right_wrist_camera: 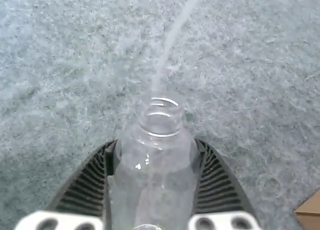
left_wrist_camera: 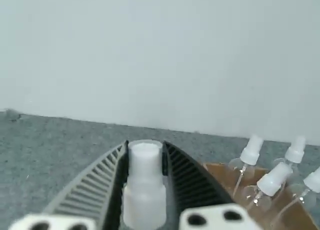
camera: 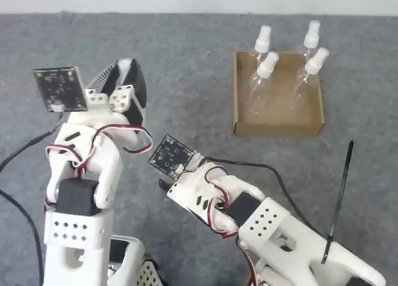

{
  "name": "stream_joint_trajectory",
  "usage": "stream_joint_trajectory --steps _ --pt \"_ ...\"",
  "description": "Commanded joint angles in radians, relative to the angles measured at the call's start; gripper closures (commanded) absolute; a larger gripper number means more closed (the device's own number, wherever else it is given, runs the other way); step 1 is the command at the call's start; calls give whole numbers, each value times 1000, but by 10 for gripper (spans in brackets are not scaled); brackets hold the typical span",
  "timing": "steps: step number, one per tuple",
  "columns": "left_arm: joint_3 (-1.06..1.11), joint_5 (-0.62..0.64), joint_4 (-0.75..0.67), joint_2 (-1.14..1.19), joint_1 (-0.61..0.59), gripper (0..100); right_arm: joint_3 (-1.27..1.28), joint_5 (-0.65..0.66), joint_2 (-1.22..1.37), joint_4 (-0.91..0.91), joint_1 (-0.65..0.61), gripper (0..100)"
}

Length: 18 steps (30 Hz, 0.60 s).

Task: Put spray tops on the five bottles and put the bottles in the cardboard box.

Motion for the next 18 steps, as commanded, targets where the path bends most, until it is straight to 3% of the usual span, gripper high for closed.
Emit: stream_joint_trajectory --steps 1,13,18 --pt "-58 8 -29 -20 2 990 -2 -11 -47 -21 -5 992" --pt "47 9 -18 -29 74 990 5 -6 -47 -21 -1 992" --pt "27 8 64 -29 81 990 5 -8 -47 -30 24 992"
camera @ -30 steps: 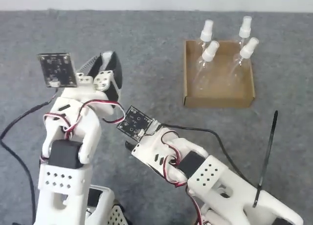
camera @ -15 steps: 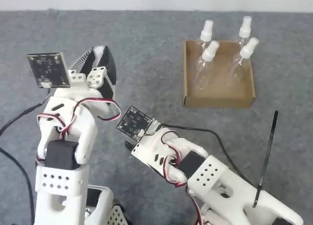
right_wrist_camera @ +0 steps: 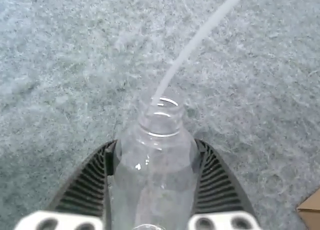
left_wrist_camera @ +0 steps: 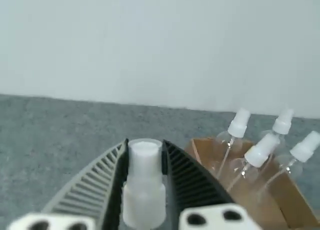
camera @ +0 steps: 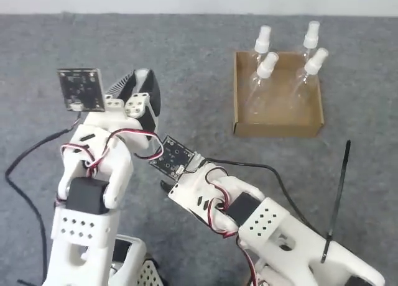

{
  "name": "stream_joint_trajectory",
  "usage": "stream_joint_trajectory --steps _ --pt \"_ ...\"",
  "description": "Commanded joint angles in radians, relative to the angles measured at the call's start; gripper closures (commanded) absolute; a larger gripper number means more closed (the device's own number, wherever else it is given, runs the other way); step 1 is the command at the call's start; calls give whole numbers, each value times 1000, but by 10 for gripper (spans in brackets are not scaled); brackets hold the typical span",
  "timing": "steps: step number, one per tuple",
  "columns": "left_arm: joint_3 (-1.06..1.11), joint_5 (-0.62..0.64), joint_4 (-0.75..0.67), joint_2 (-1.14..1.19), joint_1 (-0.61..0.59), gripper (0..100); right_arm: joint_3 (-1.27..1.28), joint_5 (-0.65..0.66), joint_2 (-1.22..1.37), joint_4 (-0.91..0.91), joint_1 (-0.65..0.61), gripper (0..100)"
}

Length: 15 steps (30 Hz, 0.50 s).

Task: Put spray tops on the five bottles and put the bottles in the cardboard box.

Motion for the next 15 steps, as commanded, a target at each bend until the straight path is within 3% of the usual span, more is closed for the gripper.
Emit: stream_joint_trajectory --steps 1,6,15 --pt "-41 8 72 -29 12 990 -14 -11 -47 -38 38 992" --pt "-59 8 140 -29 14 990 29 -14 -47 -249 111 992" --pt "-59 -49 160 -29 14 990 149 -14 -47 -587 116 992"
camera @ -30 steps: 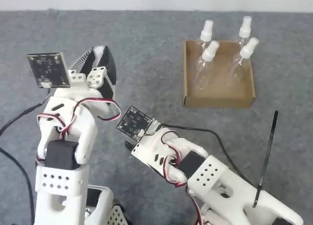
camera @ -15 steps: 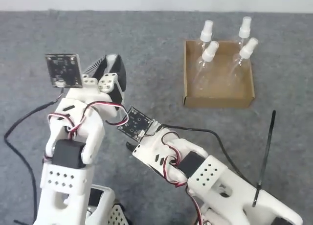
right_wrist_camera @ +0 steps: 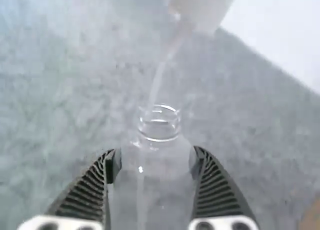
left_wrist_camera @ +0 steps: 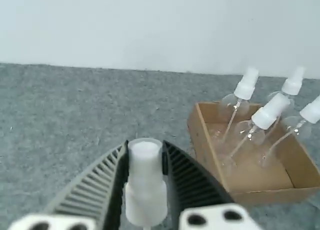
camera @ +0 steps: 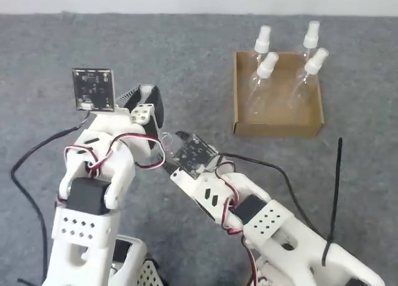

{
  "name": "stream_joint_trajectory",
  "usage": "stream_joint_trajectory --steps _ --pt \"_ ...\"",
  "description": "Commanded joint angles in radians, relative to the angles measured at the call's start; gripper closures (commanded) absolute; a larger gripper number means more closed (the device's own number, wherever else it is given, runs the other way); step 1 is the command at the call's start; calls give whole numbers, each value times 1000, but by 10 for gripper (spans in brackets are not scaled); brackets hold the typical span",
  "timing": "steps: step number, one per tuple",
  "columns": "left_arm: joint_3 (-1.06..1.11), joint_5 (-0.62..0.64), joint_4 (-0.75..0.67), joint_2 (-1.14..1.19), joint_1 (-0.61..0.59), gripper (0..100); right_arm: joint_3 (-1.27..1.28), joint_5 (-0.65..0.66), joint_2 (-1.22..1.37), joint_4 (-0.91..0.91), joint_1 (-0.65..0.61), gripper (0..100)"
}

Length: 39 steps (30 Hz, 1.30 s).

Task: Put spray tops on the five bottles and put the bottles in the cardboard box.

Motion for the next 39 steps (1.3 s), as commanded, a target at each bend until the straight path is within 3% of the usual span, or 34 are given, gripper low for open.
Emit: stream_joint_trajectory --steps 1,8,14,27,34,39 --pt "-58 -23 6 -26 3 990 -5 -14 -45 -96 19 992" --pt "-51 -25 18 -25 8 990 -12 -14 -47 -96 21 992" --pt "-76 -86 118 -26 94 990 -3 -14 -101 -88 31 992" --pt "-96 -92 219 -28 97 987 60 -12 -197 -33 45 992" --pt "-203 -195 253 -28 92 863 61 -12 -197 -30 45 992" --pt "-328 -222 252 -18 46 859 75 -11 -197 -30 45 992"
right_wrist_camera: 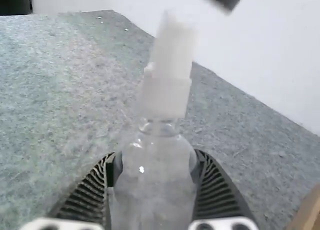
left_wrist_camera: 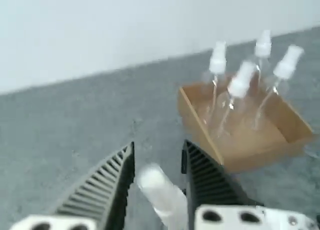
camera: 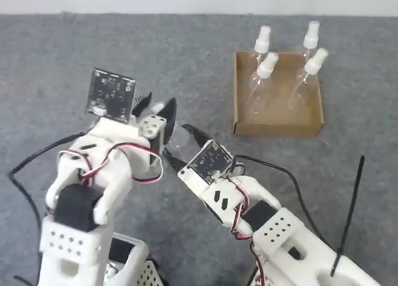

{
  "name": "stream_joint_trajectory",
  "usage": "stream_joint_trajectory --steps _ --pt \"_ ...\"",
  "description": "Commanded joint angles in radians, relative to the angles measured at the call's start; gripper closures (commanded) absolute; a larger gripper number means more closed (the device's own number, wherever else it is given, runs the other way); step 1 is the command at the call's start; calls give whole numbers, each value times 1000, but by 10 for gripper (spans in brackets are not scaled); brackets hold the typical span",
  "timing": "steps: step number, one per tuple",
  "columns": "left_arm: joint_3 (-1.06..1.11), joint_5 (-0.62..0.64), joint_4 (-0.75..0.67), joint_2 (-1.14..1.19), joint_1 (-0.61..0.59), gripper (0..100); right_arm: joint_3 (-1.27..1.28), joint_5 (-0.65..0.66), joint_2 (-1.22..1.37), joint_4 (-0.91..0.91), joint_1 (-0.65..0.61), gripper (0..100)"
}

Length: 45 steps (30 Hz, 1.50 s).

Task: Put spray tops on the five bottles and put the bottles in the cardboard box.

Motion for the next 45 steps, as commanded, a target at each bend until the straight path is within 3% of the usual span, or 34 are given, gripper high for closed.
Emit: stream_joint_trajectory --steps 1,7,14,27,35,39,45 --pt "-145 -34 -3 -6 -61 859 3 -11 -47 2 13 992" --pt "-130 -44 -25 -5 -94 859 12 -11 -48 1 13 992" --pt "88 -84 -212 -6 -144 859 14 -11 -48 2 13 992" --pt "209 -87 -124 -15 -29 859 14 -11 -48 2 13 992" --pt "96 -81 -123 -17 -81 859 14 -9 -48 2 15 992" --pt "13 -25 -44 -17 -149 859 6 -9 -48 2 61 992" --pt "81 11 -75 -86 -155 857 3 -11 -48 2 94 992"
